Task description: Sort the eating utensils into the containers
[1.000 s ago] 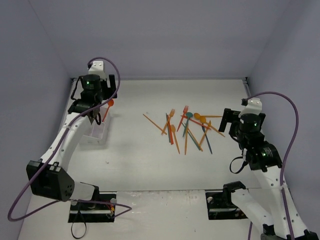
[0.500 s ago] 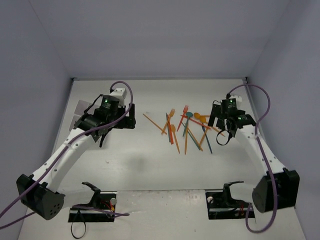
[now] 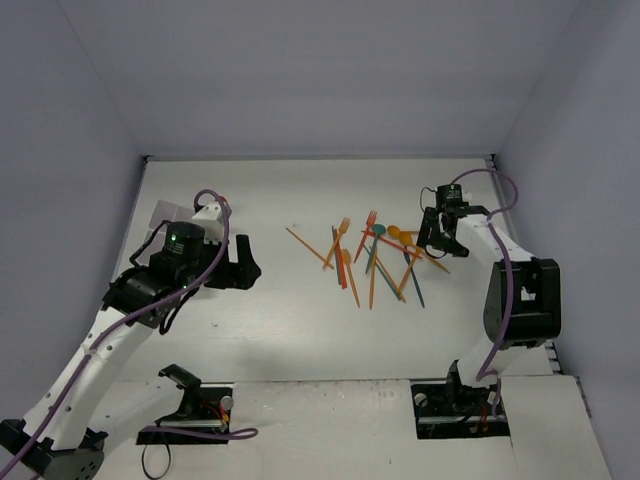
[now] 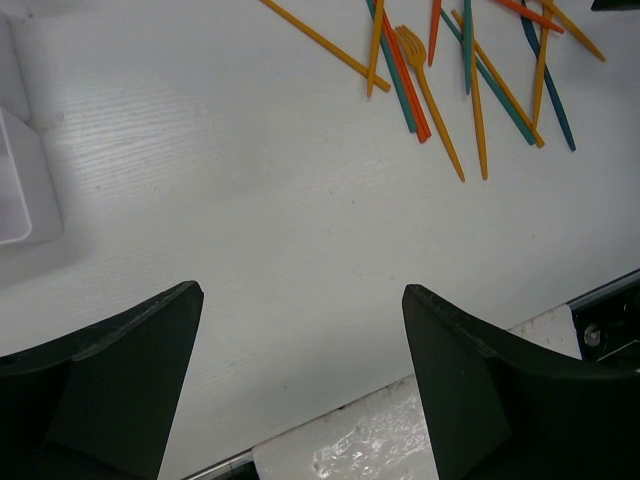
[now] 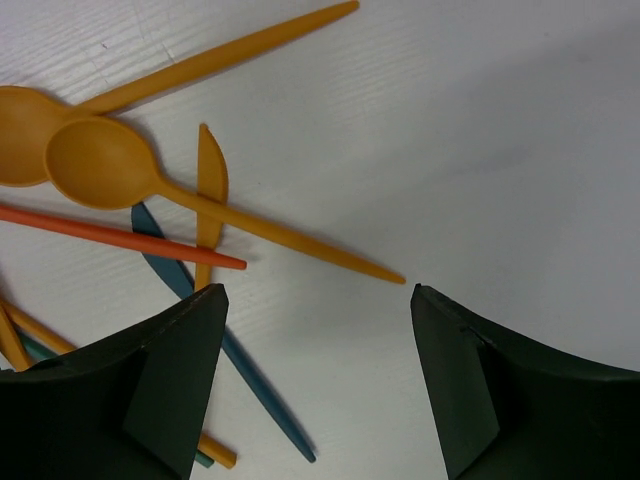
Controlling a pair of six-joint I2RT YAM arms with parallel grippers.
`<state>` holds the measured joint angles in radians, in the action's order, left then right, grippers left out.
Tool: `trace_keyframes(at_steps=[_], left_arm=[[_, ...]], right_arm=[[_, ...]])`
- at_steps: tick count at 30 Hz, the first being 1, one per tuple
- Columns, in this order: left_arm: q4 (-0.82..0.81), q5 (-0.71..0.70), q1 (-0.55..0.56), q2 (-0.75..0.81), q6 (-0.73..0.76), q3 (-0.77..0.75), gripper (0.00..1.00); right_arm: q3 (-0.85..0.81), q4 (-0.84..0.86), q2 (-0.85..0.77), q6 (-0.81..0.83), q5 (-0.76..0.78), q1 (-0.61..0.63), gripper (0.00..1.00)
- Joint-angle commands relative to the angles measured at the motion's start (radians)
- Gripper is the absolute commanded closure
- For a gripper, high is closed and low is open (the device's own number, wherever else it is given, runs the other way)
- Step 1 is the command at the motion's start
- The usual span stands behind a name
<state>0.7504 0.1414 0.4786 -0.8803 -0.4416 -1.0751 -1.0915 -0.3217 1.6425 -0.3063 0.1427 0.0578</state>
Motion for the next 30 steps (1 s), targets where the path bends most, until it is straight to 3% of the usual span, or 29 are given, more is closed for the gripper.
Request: trace_keyframes(at_steps=[1, 5, 16, 20, 26, 30], left_arm=[[-0.011, 0.038, 0.0, 0.032, 0.016, -0.005, 0.21], [0.0, 0.044, 0.0, 0.05, 0.033, 0.004, 0.21], [0.011, 0.057, 0.0, 0.069, 0.056, 0.023, 0.21], [0.015, 0.053, 0.0, 0.066, 0.068, 0.024, 0.21], [0.015, 0.05, 0.0, 0.06, 0.07, 0.023, 0.21], [0.015, 0.05, 0.0, 0.054, 0.069, 0.019, 0.21]], right_arm=[[-0.053, 0.047, 0.067, 0.108, -0.042, -0.007, 0.36], [-0.05, 0.062, 0.1, 0.164, -0.041, -0.012, 0.43], [0.008, 0.163, 0.166, 0.287, -0.158, -0.024, 0.43], [0.006, 0.18, 0.2, 0.297, -0.226, -0.029, 0.48], [0.007, 0.181, 0.24, 0.319, -0.288, -0.029, 0.6], [0.025, 0.181, 0.236, 0.317, -0.337, -0.027, 0.76]])
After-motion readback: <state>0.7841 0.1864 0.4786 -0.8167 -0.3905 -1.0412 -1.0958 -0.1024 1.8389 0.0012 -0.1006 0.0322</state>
